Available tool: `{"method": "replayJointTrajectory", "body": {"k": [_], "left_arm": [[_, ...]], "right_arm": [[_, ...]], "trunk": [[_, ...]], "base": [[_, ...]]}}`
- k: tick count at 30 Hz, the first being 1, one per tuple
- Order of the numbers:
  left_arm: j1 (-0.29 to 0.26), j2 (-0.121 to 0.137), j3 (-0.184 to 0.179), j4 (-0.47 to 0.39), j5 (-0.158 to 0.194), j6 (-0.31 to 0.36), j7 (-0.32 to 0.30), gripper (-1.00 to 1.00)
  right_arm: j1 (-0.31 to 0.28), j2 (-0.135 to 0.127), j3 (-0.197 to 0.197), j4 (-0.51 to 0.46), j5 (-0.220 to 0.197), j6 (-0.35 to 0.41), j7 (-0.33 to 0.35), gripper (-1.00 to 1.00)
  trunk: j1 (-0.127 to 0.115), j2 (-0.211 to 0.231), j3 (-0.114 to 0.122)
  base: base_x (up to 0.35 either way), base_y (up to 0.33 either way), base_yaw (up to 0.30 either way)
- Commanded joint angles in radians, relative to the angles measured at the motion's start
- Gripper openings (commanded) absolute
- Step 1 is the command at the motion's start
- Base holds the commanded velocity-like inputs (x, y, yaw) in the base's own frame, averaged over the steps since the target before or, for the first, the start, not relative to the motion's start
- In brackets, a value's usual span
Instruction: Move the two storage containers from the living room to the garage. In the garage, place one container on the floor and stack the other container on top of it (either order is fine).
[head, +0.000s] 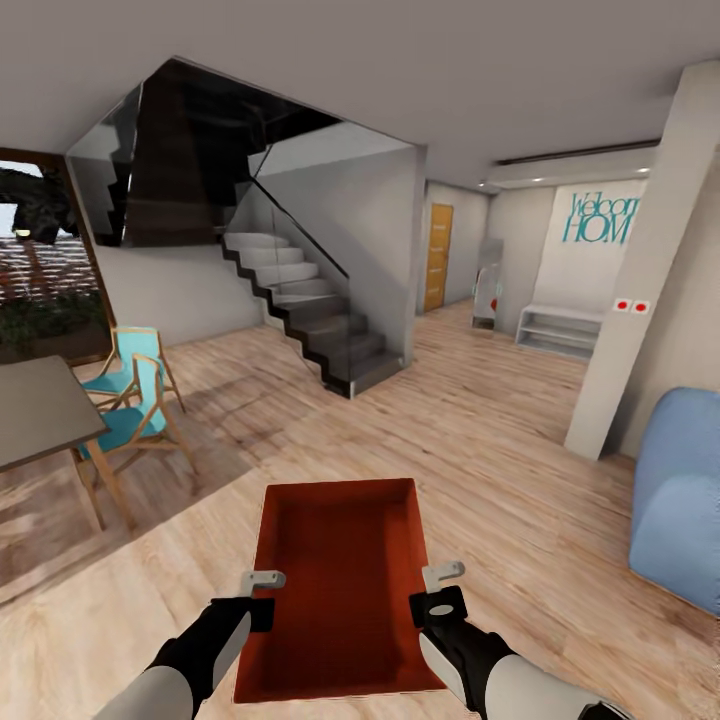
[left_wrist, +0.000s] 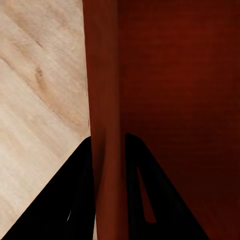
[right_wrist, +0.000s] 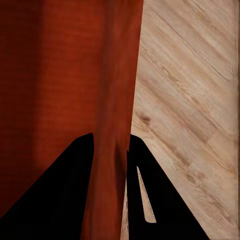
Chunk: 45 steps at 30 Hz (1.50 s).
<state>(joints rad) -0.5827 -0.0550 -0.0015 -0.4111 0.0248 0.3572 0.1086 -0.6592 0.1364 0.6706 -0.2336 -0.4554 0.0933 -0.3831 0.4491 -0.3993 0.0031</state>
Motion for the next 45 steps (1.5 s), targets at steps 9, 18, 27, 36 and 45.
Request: {"method": "replayJointTrajectory", "body": {"k": [9, 18, 27, 36, 45], "left_arm": [[0.0, 0.0, 0.009, -0.001, -0.003, 0.006, 0.005, -1.0], [0.0, 0.0, 0.009, -0.001, -0.003, 0.006, 0.005, -1.0], [0.0, 0.0, 0.009, -0.001, -0.003, 0.006, 0.005, -1.0], [0.0, 0.0, 0.009, -0.001, -0.003, 0.006, 0.005, -1.0], [0.0, 0.0, 0.009, -0.001, -0.003, 0.006, 0.005, -1.0]], "right_arm": [[0.0, 0.0, 0.004, -0.027, 0.0, 0.006, 0.004, -1.0], [0.0, 0.0, 0.004, -0.027, 0.0, 0.006, 0.004, -1.0], [0.0, 0.0, 0.004, -0.027, 0.0, 0.006, 0.004, -1.0], [0.0, 0.0, 0.004, -0.027, 0.0, 0.006, 0.004, -1.0], [0.0, 0.0, 0.004, -0.027, 0.0, 0.006, 0.004, -1.0]], "trunk": [[0.001, -0.001, 0.0], [0.001, -0.001, 0.0], [0.001, -0.001, 0.0], [0.001, -0.001, 0.0], [0.001, -0.001, 0.0]], "base": [[0.322, 0.0, -0.242], [0.322, 0.0, -0.242], [0.322, 0.0, -0.242], [0.322, 0.0, -0.204], [0.322, 0.0, -0.008]]}}
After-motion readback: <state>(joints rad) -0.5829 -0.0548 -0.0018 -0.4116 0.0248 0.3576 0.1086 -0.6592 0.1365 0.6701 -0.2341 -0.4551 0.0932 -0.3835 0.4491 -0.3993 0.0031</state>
